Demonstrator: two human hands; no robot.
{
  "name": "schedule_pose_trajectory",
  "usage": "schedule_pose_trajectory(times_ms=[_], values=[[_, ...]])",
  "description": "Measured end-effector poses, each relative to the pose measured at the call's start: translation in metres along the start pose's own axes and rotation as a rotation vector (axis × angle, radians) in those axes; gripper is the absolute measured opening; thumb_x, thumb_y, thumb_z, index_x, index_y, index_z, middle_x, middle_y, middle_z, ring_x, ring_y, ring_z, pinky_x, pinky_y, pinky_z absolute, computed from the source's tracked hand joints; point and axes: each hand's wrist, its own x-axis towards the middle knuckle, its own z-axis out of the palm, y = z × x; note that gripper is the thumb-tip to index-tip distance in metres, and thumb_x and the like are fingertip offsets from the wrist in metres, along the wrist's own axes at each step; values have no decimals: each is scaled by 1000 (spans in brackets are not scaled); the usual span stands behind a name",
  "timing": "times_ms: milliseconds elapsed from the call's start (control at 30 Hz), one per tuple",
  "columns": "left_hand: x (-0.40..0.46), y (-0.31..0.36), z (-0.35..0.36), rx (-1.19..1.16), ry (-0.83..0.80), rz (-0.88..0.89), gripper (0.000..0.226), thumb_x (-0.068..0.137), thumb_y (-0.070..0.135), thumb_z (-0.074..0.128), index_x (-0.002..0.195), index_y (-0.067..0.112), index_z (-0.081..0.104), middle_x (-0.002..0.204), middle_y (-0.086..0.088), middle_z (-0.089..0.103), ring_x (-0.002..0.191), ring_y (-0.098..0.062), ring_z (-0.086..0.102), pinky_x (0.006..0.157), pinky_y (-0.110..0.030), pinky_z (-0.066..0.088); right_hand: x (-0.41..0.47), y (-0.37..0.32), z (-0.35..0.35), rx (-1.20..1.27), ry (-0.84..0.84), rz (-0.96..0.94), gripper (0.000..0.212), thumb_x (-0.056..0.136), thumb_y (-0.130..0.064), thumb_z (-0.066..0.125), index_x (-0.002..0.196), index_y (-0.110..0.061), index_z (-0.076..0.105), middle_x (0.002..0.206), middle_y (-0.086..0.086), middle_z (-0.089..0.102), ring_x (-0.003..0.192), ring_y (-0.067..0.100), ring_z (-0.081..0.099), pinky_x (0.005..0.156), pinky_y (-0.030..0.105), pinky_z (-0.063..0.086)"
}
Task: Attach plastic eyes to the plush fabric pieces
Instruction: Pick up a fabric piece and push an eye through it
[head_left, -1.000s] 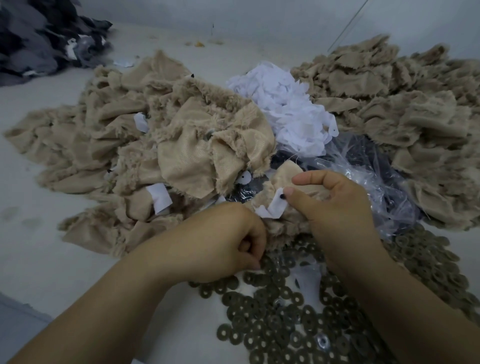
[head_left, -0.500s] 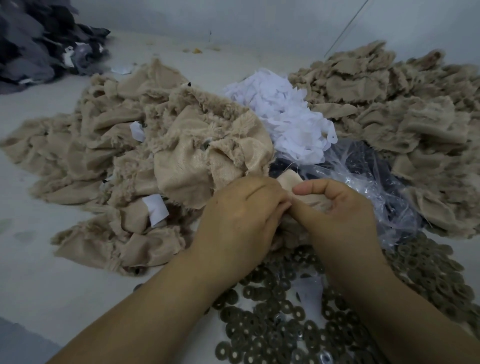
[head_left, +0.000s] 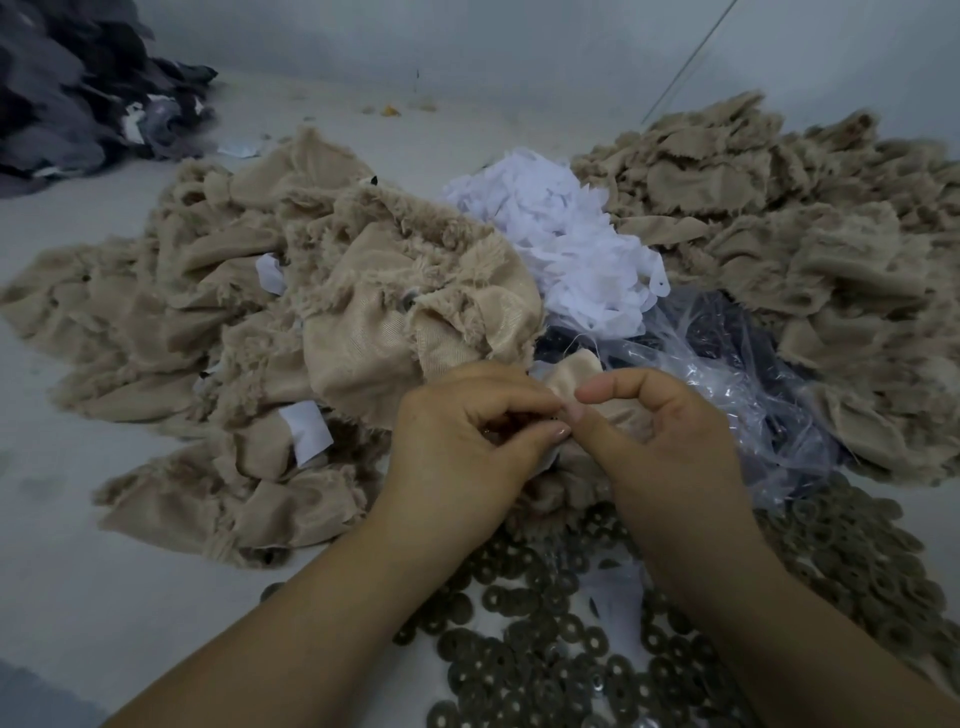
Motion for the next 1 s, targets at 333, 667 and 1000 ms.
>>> schedule_pose_trajectory(times_ms=[333, 667, 1000], values=[[-2, -6, 6, 99, 5, 137, 5, 75, 1, 79, 79, 4, 78, 83, -2, 72, 79, -5, 65, 73, -10, 50, -4, -2, 3, 262, -126, 149, 2, 90, -16, 70, 92, -16, 71, 86, 5, 77, 83, 20, 75, 71, 28, 62], [-4, -13, 11, -12, -20, 125, 5, 77, 2, 77, 82, 2, 78, 93, -2, 75, 86, -5, 70, 78, -22, 57, -3, -3, 1, 180, -98, 36, 11, 90, -10, 69, 86, -20, 72, 83, -12, 76, 80, 0, 71, 66, 9, 52], [-5, -14, 13, 43, 0, 182, 2, 76, 2, 76, 77, 0, 76, 90, 7, 68, 88, -3, 67, 80, -9, 50, -4, -5, 1, 82, -107, -59, 17, 92, -4, 66, 83, -18, 70, 78, -23, 72, 75, -11, 65, 64, 1, 46]])
